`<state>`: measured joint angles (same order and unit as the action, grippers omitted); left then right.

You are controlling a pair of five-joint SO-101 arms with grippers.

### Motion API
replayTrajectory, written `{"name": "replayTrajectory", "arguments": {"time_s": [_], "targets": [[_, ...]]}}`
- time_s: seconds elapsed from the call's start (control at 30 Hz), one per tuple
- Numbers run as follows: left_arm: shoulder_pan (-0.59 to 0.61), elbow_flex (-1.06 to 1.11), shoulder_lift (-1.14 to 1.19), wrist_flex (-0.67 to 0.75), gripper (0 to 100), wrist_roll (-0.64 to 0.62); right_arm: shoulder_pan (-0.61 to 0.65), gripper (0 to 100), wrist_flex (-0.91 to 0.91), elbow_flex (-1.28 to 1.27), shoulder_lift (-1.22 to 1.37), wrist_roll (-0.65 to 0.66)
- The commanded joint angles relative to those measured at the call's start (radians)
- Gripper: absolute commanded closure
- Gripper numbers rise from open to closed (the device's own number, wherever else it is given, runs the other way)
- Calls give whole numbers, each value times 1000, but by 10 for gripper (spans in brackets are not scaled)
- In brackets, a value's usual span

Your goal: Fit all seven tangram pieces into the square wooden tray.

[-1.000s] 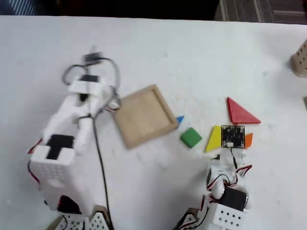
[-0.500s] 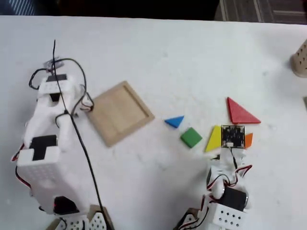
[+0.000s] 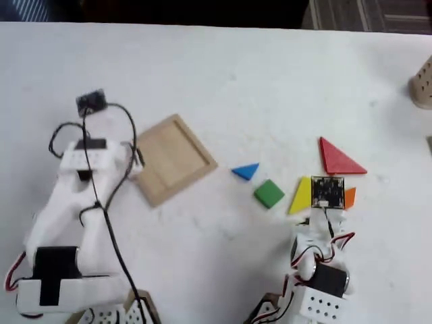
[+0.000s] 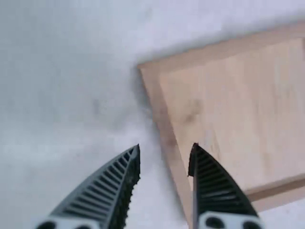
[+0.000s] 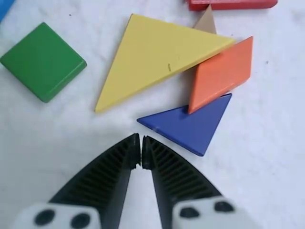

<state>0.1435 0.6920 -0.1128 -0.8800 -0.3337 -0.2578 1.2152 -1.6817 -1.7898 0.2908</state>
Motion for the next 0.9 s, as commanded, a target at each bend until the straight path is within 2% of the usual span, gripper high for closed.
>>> {"name": "replayTrajectory", "arguments": {"time_s": [0.0, 0.17, 0.37, 0.63, 0.8, 0.87], "targets": [[-4, 92, -73, 58, 820, 157, -13, 978, -13, -3, -13, 6], [24, 124, -76, 49, 823, 199, -108, 978, -56, 26, -13, 97], [18, 164, -76, 55, 820, 203, -209, 977, -134, 41, -8, 144], [2, 161, -76, 58, 822, 196, -213, 977, -147, 48, -4, 123], [-33, 160, -77, 52, 823, 193, -197, 891, -113, 92, 21, 60], [-30, 152, -79, 54, 823, 173, -165, 899, -116, 121, 73, 46]]}}
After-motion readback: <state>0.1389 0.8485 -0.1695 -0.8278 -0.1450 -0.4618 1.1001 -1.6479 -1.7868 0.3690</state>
